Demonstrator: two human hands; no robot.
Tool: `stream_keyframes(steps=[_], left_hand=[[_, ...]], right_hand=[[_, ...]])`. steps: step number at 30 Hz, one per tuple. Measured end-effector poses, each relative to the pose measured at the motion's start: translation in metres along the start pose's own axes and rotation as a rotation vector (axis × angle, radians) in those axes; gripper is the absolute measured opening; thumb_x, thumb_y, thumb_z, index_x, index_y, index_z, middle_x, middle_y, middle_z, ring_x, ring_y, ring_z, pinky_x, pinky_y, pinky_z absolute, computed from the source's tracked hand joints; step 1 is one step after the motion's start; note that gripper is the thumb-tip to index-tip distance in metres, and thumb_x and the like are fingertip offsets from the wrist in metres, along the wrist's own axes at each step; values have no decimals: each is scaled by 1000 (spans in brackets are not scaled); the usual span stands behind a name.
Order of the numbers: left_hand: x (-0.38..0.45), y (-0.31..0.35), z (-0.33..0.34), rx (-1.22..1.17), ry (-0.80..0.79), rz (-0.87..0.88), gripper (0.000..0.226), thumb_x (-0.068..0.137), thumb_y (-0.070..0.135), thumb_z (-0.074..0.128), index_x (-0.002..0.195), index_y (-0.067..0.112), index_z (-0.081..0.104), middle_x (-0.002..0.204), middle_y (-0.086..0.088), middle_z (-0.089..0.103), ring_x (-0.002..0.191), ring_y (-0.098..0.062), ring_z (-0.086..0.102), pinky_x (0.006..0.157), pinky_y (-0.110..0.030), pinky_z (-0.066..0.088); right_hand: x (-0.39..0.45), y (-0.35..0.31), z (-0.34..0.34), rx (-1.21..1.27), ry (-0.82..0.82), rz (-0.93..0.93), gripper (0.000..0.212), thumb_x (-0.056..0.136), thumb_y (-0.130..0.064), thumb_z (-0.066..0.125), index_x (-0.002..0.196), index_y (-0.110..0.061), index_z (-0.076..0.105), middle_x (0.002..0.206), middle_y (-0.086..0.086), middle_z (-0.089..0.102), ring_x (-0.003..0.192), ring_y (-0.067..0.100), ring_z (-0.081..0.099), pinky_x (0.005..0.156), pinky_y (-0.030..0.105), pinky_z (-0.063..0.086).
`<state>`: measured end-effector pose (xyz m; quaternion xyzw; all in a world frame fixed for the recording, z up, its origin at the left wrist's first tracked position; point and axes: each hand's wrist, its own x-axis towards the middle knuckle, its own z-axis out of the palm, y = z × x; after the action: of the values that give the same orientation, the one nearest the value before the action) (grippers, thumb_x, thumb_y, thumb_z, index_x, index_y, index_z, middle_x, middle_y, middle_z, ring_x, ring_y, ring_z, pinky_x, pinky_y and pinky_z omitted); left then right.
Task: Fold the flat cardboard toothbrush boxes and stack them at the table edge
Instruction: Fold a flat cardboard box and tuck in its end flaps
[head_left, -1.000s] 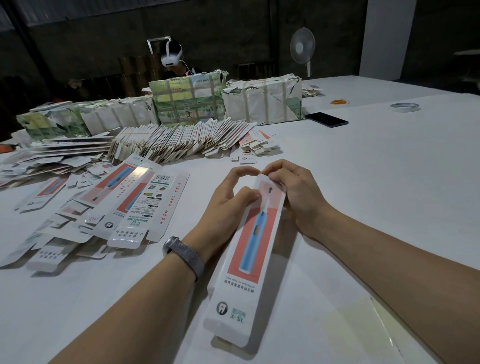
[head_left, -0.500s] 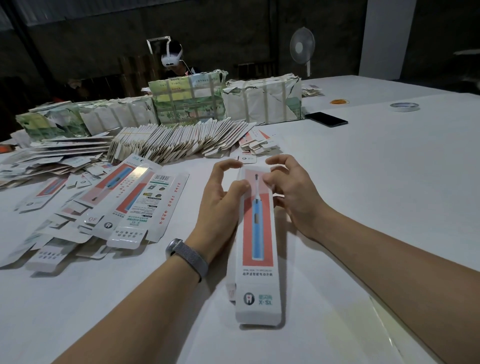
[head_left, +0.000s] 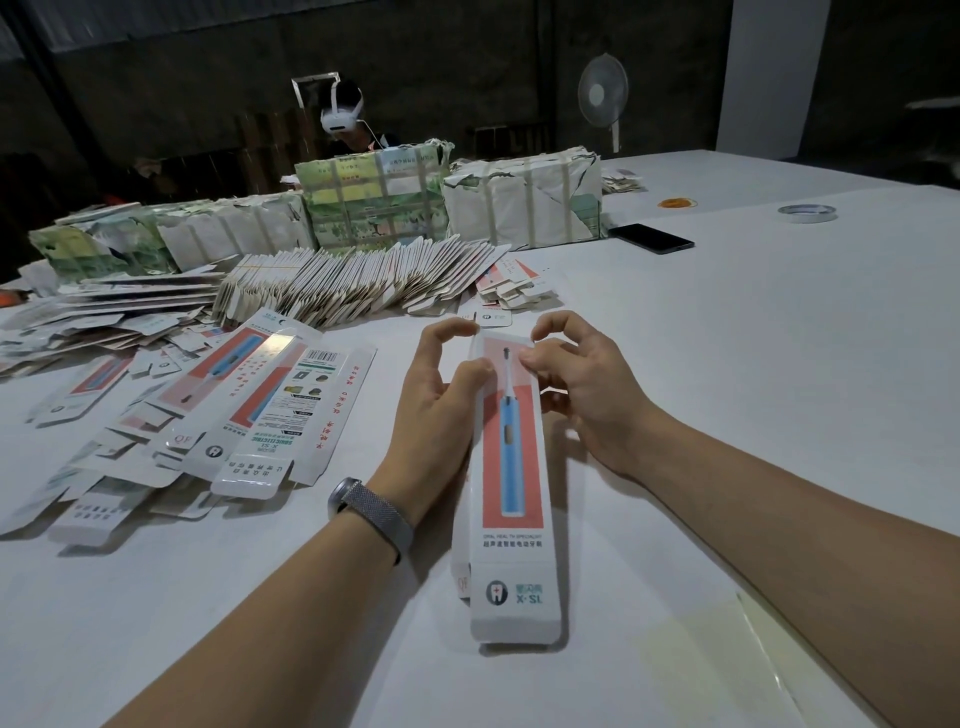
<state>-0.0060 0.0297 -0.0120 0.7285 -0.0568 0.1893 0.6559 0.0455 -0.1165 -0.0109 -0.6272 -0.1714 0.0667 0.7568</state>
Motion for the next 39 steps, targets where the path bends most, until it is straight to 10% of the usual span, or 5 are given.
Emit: stream_keyframes(steps=[17,25,32,39], left_hand=[[6,-9,-5,-33,-21,-48,28,83,28,53,109,37,54,78,-3,76,62,-18,71,53,-27,54],[4,-13,2,70,123,-3,23,89,45,58,104,45,41,62,0,72,42,-15,62,36,-20,43],[-6,-6,4,70,-100,-13,37,94,50,51,121,38,29,86,-12,72,49,-35,66,41,-32,50],[-4,-20,3,430,-199,229,67,88,74,49,115,13,56,101,50,49,47,-13,67,60,-21,48]], right_hand=[[0,2,2,-24,20,-17,9,97,-16,61,91,-21,57,84,6,72,74,26,63,69,37,52],[-7,-27,1,-981,-48,-297,55,88,-52,65,136,-29,54,121,-9,60,92,8,60,85,33,53],[-38,-45,-26,-1371,-112,-216,80,84,-53,63,153,-29,31,140,-5,49,118,16,52,96,39,50],[-107,-92,-177,-1539,247,128,67,78,-50,57,142,-33,45,131,-12,56,113,17,55,92,38,50]])
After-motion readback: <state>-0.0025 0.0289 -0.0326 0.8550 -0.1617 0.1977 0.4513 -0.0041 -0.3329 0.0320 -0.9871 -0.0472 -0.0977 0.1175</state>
